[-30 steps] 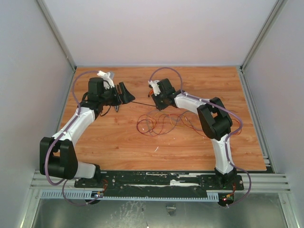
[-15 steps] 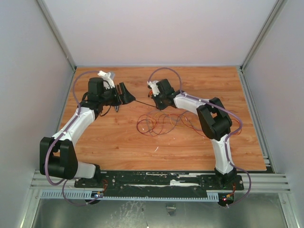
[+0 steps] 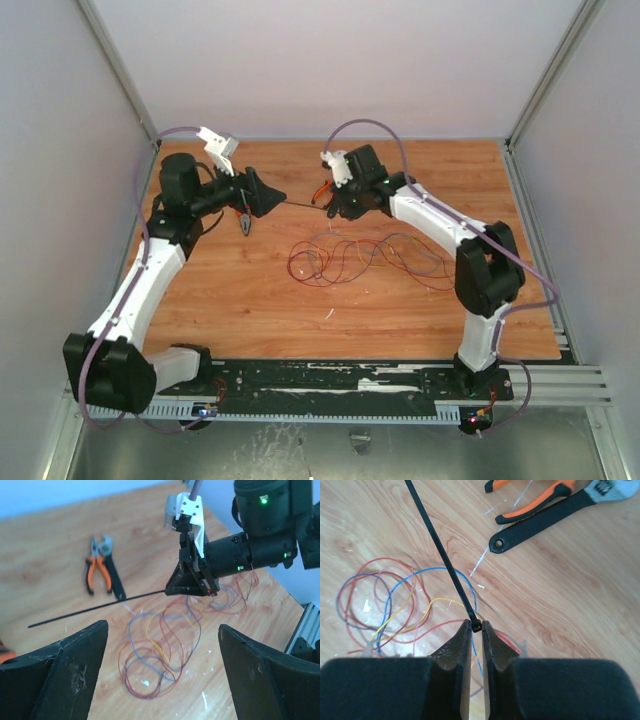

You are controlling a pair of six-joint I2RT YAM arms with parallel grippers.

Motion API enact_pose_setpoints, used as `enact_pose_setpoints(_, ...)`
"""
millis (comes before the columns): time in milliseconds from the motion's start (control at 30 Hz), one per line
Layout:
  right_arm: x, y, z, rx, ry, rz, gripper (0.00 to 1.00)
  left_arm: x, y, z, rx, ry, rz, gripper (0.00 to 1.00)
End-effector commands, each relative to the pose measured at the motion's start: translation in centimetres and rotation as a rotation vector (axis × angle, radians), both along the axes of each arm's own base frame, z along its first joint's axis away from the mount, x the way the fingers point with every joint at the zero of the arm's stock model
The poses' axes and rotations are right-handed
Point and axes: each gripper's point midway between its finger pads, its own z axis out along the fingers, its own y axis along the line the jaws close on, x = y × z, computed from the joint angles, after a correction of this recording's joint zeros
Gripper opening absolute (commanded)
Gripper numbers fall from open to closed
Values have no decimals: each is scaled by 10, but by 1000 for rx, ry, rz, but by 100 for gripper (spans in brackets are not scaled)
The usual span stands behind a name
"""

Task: Zip-tie the wires
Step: Pick up the ribbon at the center of the board.

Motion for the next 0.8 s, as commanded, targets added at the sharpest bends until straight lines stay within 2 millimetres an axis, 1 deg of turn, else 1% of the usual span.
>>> enact_pose_setpoints(0,-22,-18,47,47,49,-18,0,-14,-15,57,2,-321,-125,96)
enact_pose_setpoints(100,-36,-32,60,52,97,-39,0,-28,-32,75,36,-542,-203,96)
enact_pose_setpoints(167,-46,-40,70,75,121,-43,0,-40,-51,82,70,-687,-258,98)
enact_pose_setpoints(233,-58,-47,81,86,133,-41,0,-49,-72,87,89,-773,-323,98)
enact_pose_setpoints(300,-68,-58,90,75,136,-56,0,-56,-93,89,102,-808,-390,98)
enact_pose_setpoints(433,-92,-80,101,26,161,-79,0,-70,-132,74,197,-857,-495,96)
enact_pose_setpoints(533,-110,-91,103,9,188,-87,0,-78,-153,57,248,-868,-541,94)
enact_pose_setpoints(633,-127,-96,107,25,201,-88,6,-80,-166,35,316,-853,-563,92)
enact_pose_setpoints(700,-137,-97,110,48,212,-85,7,-79,-171,23,363,-846,-564,90)
enact_pose_setpoints(767,-146,-99,109,59,234,-91,7,-79,-175,13,391,-838,-567,89)
